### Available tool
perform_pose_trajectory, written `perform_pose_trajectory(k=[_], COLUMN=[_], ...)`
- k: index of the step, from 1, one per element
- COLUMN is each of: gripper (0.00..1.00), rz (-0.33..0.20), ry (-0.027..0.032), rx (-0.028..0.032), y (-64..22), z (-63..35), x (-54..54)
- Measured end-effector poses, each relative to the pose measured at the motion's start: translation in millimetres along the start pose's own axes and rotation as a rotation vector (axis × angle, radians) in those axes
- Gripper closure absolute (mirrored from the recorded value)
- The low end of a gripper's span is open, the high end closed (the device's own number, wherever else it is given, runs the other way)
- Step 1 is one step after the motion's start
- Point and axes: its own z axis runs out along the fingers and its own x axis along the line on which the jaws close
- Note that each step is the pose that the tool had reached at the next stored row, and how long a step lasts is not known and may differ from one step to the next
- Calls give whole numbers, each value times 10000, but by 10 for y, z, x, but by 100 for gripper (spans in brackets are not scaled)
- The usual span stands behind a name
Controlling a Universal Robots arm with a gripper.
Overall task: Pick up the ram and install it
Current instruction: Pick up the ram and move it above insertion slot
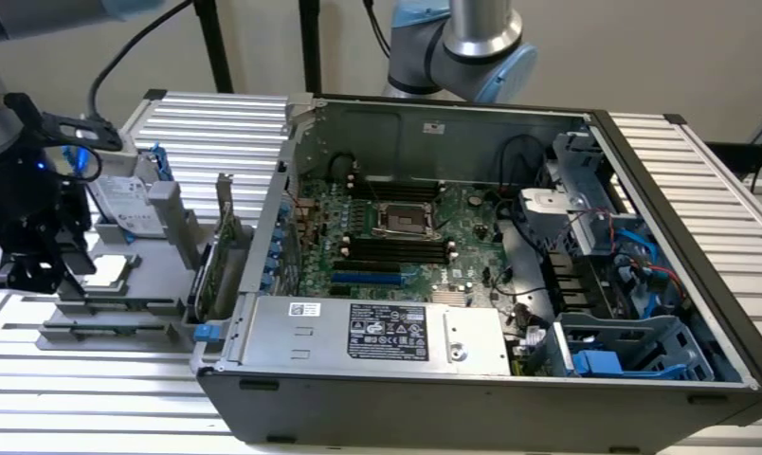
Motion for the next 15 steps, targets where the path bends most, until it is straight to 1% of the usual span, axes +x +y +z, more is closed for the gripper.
perform_pose_trajectory(k=[15], gripper=[64], rz=[2], ry=[0], rx=[0], y=[-6], z=[272], x=[52])
